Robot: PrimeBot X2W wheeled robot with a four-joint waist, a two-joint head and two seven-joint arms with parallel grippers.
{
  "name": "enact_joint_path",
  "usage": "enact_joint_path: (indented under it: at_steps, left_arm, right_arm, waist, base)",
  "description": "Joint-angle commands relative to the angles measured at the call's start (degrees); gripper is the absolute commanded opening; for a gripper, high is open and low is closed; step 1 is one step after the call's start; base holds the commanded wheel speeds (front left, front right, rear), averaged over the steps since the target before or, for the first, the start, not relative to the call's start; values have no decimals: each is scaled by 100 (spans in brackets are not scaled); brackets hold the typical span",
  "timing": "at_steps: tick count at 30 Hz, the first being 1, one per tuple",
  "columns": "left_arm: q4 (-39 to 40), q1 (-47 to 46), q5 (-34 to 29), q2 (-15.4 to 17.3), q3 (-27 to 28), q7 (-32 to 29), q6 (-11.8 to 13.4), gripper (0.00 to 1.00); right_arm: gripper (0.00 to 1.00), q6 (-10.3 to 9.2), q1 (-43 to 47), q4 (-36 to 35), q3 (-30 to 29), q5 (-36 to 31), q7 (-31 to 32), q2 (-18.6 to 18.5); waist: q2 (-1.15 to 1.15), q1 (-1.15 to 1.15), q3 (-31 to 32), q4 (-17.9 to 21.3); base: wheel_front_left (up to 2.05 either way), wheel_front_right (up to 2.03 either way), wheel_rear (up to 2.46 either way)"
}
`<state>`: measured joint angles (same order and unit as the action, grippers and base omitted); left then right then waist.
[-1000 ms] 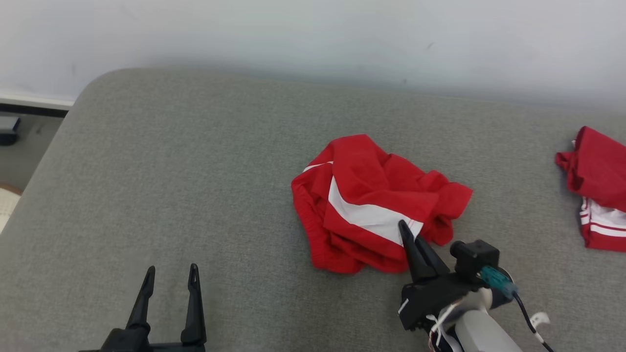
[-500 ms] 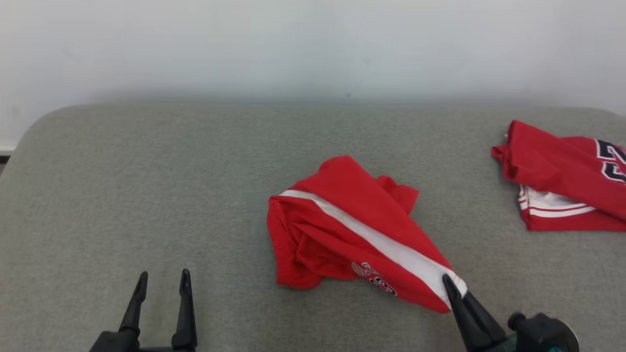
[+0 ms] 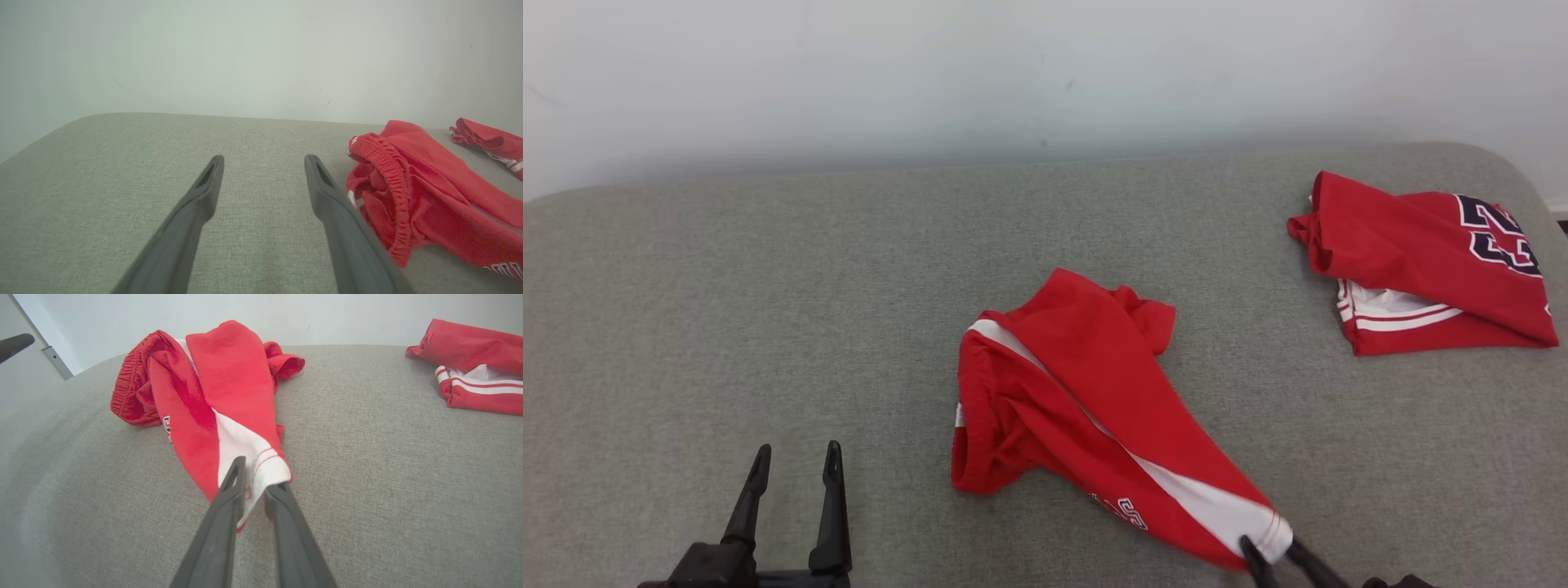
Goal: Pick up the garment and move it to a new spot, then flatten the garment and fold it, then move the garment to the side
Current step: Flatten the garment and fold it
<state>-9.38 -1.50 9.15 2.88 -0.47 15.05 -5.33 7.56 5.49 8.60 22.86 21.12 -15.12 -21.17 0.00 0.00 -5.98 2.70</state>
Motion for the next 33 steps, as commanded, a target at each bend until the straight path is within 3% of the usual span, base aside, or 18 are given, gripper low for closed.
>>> enact_joint_path:
  at_steps: [1, 11, 18, 22, 26, 31, 32, 33]
  left_arm:
    - [-20, -89, -30, 1, 1, 17, -8, 100]
    - [-17, -305, 12, 0, 5, 17, -81, 100]
    - [-312, -606, -32, 0, -217, 17, -151, 100]
    - [-864, -1005, 103, 4, -571, 17, -180, 100]
    - [-1502, -1291, 343, 5, -580, 17, -46, 100]
    - [-2484, -1713, 727, 8, -770, 18, -63, 100]
    - [-2714, -1807, 876, 8, -823, 17, -107, 7]
    - [-2815, -1852, 941, 8, -866, 17, -116, 0]
  right_arm:
    - [100, -11, -65, 4, -32, -2, -1, 59]
    - [100, -11, 175, -574, -882, -267, 0, 461]
    - [100, -11, -36, -687, -1288, -387, 0, 1077]
    - [100, -12, -203, -533, -1051, -485, 0, 1360]
    - [100, -12, -277, -454, -1035, -486, 0, 1414]
    - [100, -12, -328, -413, -1133, -480, 0, 1438]
    - [100, -12, -370, -412, -1136, -498, 0, 1447]
    - [100, -12, -389, -425, -1130, -504, 0, 1448]
  waist:
    - [0, 0, -18, 43]
    - [0, 0, -58, 285]
    - [0, 0, -116, 532]
    - [0, 0, -194, 800]
    - [0, 0, -242, 955]
    - [0, 0, -249, 1042]
    - [0, 0, -229, 1037]
    - [0, 0, -217, 1023]
  base:
    - [0, 0, 0]
    - [0, 0, 0]
    - [0, 0, 0]
    - [0, 0, 0]
    - [0, 0, 0]
    - [0, 0, 0]
    - [0, 0, 0]
    - [0, 0, 0]
